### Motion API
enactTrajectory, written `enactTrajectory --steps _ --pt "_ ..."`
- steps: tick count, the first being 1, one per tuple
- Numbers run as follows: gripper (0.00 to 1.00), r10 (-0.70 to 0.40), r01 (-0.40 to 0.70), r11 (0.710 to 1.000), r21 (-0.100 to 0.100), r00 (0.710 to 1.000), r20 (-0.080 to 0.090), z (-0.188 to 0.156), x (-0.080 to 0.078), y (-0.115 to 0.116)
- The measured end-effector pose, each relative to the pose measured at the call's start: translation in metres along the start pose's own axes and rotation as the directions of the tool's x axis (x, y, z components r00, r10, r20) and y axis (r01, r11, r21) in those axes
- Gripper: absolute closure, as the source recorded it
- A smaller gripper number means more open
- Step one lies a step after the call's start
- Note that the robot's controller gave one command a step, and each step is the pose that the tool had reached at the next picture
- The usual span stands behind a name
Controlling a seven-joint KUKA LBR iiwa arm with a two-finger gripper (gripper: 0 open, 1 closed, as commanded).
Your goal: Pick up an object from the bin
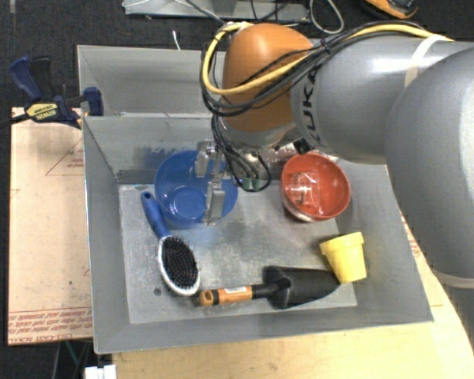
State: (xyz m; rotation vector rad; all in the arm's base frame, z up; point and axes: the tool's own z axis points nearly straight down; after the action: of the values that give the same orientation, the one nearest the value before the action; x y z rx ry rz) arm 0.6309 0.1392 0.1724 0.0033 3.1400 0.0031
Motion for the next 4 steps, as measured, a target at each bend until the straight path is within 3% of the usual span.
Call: enactTrajectory --steps 1,2,3,4 --pt "0.0 -0.007 0.007 1.0 -0.002 1.0 -0.005 0.054 0.039 0.033" --pt "0.0 -0.023 0.023 1.0 -0.003 1.0 0.006 0.053 0.042 0.029" --pt "0.0 -0.257 0.257 0.966 -0.001 0.966 0.009 0.088 0.054 0.056" --pt "0.0 -0.22 0.22 0.976 -0.004 0.975 0.03 0.093 0.094 0.048"
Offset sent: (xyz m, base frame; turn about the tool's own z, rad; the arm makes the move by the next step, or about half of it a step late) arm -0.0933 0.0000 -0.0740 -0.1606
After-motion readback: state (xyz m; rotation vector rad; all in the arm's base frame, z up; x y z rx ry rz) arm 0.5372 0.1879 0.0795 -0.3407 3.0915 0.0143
